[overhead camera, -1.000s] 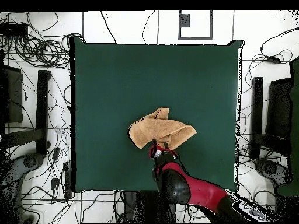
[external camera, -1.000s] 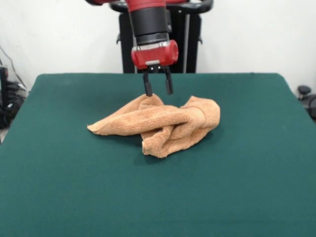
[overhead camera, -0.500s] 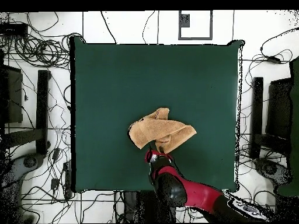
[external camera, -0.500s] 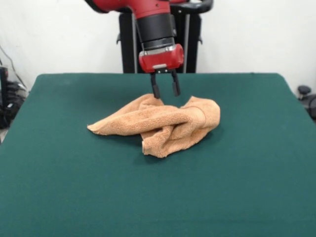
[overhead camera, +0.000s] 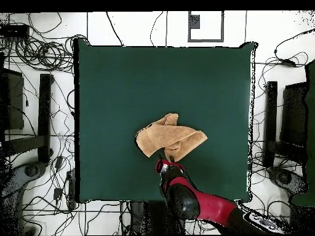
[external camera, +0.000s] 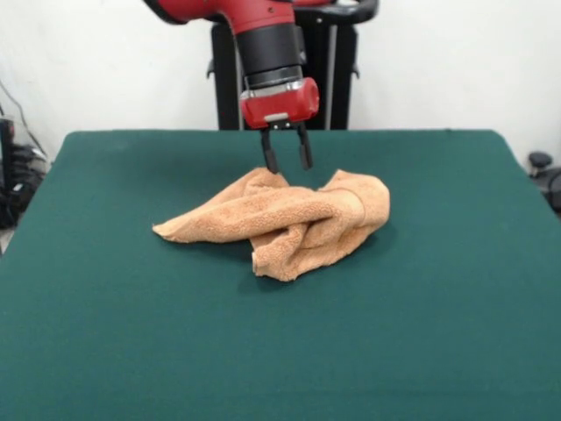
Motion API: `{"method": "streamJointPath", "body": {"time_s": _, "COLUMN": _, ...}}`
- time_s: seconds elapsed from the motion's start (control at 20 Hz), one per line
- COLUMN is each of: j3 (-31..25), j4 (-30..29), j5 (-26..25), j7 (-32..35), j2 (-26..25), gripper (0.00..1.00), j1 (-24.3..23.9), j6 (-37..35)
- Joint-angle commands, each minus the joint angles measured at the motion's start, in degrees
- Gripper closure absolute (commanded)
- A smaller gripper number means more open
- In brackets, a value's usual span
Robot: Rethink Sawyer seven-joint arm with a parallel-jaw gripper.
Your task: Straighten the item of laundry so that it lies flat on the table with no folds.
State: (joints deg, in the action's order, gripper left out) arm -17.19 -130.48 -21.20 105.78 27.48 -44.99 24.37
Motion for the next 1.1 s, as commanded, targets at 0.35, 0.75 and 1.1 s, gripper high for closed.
{"method": "streamJointPath", "body": {"time_s": 0.35, "j3": -4.1, "j4": 6.9, "j5": -1.3, "j7": 8.3, "j2": 1.2, "gripper": 0.00, "j1": -2.1, "j6": -1.8}}
{"method": "streamJointPath", "body": {"time_s": 0.75, "j3": -3.6, "j4": 7.2, "j5": -0.4, "j7": 8.9, "j2": 1.1, "gripper": 0.00, "j1": -1.6, "j6": -0.2}}
{"method": "streamJointPath", "body": {"time_s": 1.1, "j3": -2.9, "j4": 6.7, "j5": -0.1, "j7": 9.1, "j2": 1.4, "gripper": 0.00, "j1": -1.1, "j6": 0.4}}
